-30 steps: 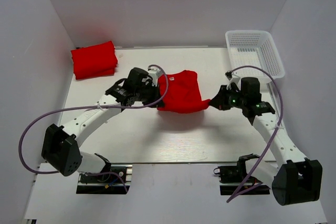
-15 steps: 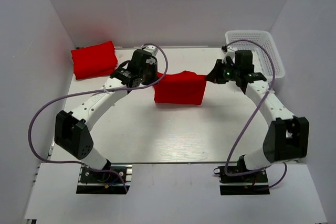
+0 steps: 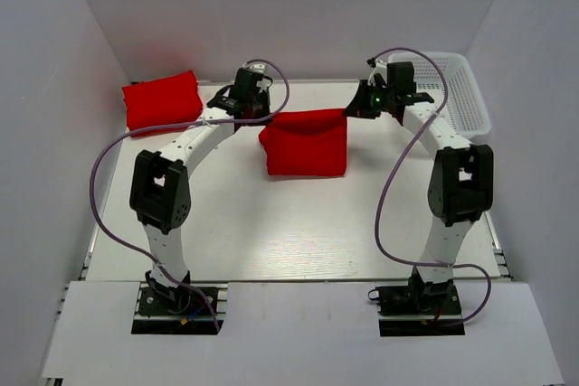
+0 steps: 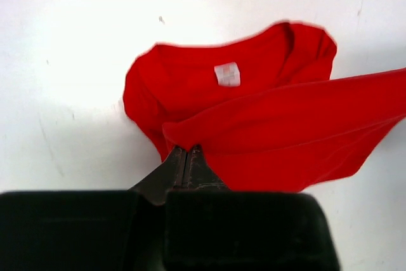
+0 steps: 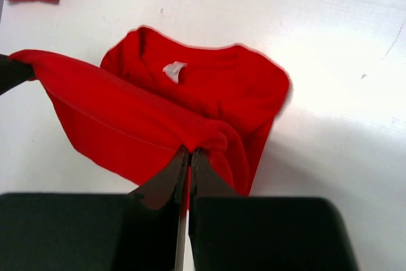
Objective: Fold and stack the t-shirts
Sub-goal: Fold the long partially folded tshirt into a neat square, then put the neatly folded tshirt into the corner of the board with the left arm
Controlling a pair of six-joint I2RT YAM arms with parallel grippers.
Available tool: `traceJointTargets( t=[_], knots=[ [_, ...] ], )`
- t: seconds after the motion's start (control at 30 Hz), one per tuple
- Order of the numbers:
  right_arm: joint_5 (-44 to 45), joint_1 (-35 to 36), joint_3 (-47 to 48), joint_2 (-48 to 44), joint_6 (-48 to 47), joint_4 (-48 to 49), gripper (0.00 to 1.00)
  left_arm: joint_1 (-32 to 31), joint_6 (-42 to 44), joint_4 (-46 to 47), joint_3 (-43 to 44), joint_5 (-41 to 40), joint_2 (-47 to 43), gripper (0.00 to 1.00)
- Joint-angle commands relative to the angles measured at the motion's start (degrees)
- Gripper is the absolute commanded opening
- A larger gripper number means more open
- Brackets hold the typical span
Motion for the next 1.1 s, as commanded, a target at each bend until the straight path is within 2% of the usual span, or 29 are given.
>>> traceJointTargets(
  t=[0.0,0.33,0.5,0.57,0.6,0.63,0.67,0.73,0.8,0.97,1.07],
  knots=[
    [-0.6,-0.8,7.2,3.5,-0.2,0.8,0.00,1.8,0.7,0.7,4.4,0.8,2.1,0.00],
    [-1.6,-1.2,16.6,14.2,2.4,0.5,0.00,5.2,1.9,4.5,12.4,5.2,12.3,0.00],
    [-4.1,-1.0,21.0,21.4,2.9,4.6,0.00,6.3,1.9,5.7,14.9,5.7,16.2,0.00],
    [-5.3,-1.3,23.1,24.8,3.7,4.9,0.35,7.0,1.9,5.7,17.4,5.7,18.5,0.02],
    [-6.1,-1.2,27.0,25.7,3.6,4.2,0.61,7.6,1.9,4.7,18.4,5.7,19.2,0.43],
    [-7.1,-1.2,28.4,27.4,3.7,3.9,0.90,7.6,1.4,3.5,21.3,6.2,19.9,0.68],
    [-7.6,-1.1,29.6,27.6,3.6,2.8,0.90,7.6,1.4,2.3,22.3,7.3,20.4,0.98],
    [-9.9,-1.1,30.3,25.5,3.2,3.0,0.90,8.2,1.4,1.1,22.0,8.3,19.7,1.00],
    [-9.3,-1.0,26.8,23.2,2.7,5.3,0.90,8.2,1.9,1.8,17.3,10.3,16.8,1.00],
    [-7.4,-1.1,11.2,12.0,1.6,9.4,0.90,7.7,1.2,5.4,7.8,17.2,12.7,1.00],
    [-6.6,-1.1,3.9,6.7,1.3,10.8,0.90,7.0,1.2,4.1,5.6,16.7,13.2,1.00]
  ],
)
